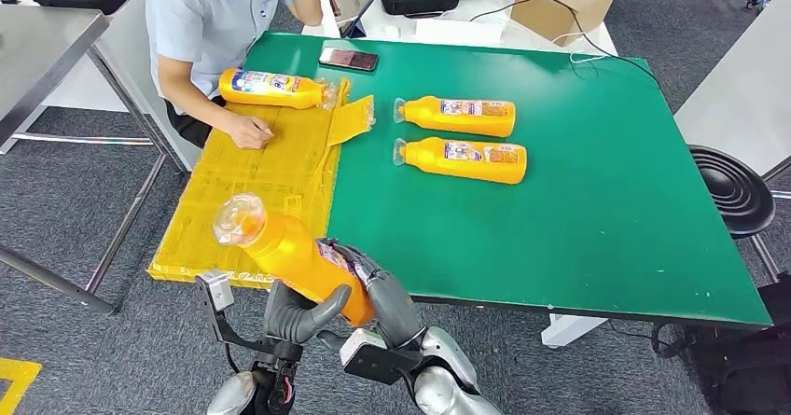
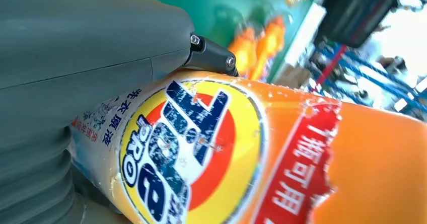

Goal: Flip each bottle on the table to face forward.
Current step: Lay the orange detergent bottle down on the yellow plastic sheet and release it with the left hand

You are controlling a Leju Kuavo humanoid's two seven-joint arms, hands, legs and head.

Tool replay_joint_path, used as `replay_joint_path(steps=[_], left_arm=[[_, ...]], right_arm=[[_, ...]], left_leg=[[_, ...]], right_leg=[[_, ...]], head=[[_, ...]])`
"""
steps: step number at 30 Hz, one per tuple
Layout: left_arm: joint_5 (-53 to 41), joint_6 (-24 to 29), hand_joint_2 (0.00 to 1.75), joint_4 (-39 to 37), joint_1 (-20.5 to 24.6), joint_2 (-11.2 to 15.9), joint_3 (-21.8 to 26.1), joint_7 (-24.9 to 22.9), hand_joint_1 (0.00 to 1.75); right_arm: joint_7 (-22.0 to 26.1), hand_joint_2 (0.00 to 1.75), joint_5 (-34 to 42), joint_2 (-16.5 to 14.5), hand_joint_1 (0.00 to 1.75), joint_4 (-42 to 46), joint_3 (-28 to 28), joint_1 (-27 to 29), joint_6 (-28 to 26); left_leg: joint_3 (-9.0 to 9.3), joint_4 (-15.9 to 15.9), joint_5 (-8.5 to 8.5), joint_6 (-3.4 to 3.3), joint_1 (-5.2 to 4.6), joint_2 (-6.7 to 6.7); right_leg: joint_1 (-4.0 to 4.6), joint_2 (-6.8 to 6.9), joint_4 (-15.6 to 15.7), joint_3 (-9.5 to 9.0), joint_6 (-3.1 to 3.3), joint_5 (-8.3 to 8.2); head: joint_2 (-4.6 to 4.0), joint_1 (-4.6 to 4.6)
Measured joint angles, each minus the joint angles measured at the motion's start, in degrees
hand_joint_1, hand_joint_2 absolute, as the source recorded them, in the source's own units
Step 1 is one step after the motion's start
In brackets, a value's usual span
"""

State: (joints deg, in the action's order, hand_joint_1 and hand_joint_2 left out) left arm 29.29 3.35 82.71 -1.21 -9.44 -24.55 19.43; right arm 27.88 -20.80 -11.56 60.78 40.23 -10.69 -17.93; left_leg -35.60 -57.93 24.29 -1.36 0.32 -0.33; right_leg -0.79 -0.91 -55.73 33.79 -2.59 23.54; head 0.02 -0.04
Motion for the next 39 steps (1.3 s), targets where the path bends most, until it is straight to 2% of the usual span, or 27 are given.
replay_joint_path(steps=[4, 8, 14, 18, 21, 23, 29, 33, 39], left_arm=[[-7.38, 10.12, 1.75, -1.93, 2.37, 0.66, 1.38, -0.54, 1.75], [-15.48, 15.40, 1.75, -6.14, 6.13, 2.15, 2.84, 0.10, 1.75], [-34.98, 23.47, 1.75, -13.57, 12.73, 5.05, 6.10, -0.85, 1.75], [-55.61, 27.32, 1.75, -17.70, 17.20, 6.78, 6.95, -5.49, 1.75], [-70.60, 25.05, 1.75, -20.59, 20.97, 8.13, 6.77, -11.36, 1.75], [-74.86, 23.84, 1.75, -22.51, 23.21, 8.82, 6.69, -13.23, 1.75], [-79.16, 22.24, 1.75, -26.30, 26.65, 9.57, 6.51, -14.82, 1.75], [-84.22, 16.59, 1.75, -32.44, 31.53, 9.88, 5.82, -17.27, 1.75], [-84.42, 8.26, 1.75, -44.07, 38.69, 9.84, 5.32, -19.42, 1.75]], right_arm=[[0.22, 0.00, -3.73, 0.22, 0.00, 0.31, 0.12, 0.67, -7.23], [0.09, 0.00, -7.17, 0.61, 0.00, 2.21, 0.83, 1.51, -11.55], [-1.32, 0.00, -9.80, 1.00, 0.00, 5.04, 1.67, 2.67, -12.47], [-1.45, 0.00, -10.03, 0.95, 0.00, 6.09, 1.70, 3.13, -11.25], [-1.43, 0.00, -10.02, 0.87, 0.00, 7.15, 1.67, 3.45, -9.54], [-1.42, 0.00, -10.02, 0.79, 0.00, 7.79, 1.65, 3.61, -8.84], [-1.33, 0.00, -10.00, 0.66, 0.00, 8.66, 1.54, 3.82, -7.72], [-1.04, 0.00, -9.79, 0.51, 0.00, 9.25, 1.52, 3.81, -5.79], [-0.70, 0.00, -8.30, 0.10, 0.00, 9.70, 1.58, 3.69, -3.05]], left_leg=[[0.00, 0.00, -0.01, 0.00, 0.00, 0.00], [0.00, 0.00, -0.06, 0.04, 0.01, 0.00], [0.00, 0.00, -0.08, 0.05, 0.03, -0.02], [-0.01, 0.00, -0.08, 0.05, 0.03, -0.02], [-0.02, 0.00, -0.10, 0.04, 0.02, -0.05], [-0.02, 0.00, -0.10, 0.03, 0.02, -0.03], [-0.03, 0.00, -0.11, 0.05, 0.02, -0.04], [-0.07, -0.01, -0.14, 0.06, 0.03, -0.06], [-0.07, -0.01, -0.18, 0.07, 0.03, -0.02]], right_leg=[[0.00, 0.00, 0.00, 0.00, 0.00, 0.00], [0.01, 0.00, -0.02, 0.00, 0.00, -0.01], [0.01, 0.00, -0.04, 0.00, 0.00, -0.01], [0.00, 0.00, -0.04, 0.00, 0.00, -0.01], [0.00, 0.02, -0.04, 0.00, -0.01, -0.02], [0.00, 0.02, -0.05, 0.00, -0.01, -0.03], [0.00, 0.02, -0.05, 0.04, -0.01, -0.03], [0.01, 0.04, -0.06, 0.05, -0.01, -0.04], [0.01, 0.04, -0.09, 0.05, -0.01, -0.05]], head=[[0.00, -0.01], [0.00, -0.01], [0.00, 0.00], [0.00, 0.02], [0.00, 0.02], [0.00, 0.00], [0.00, 0.01], [0.00, 0.01], [0.00, 0.02]])
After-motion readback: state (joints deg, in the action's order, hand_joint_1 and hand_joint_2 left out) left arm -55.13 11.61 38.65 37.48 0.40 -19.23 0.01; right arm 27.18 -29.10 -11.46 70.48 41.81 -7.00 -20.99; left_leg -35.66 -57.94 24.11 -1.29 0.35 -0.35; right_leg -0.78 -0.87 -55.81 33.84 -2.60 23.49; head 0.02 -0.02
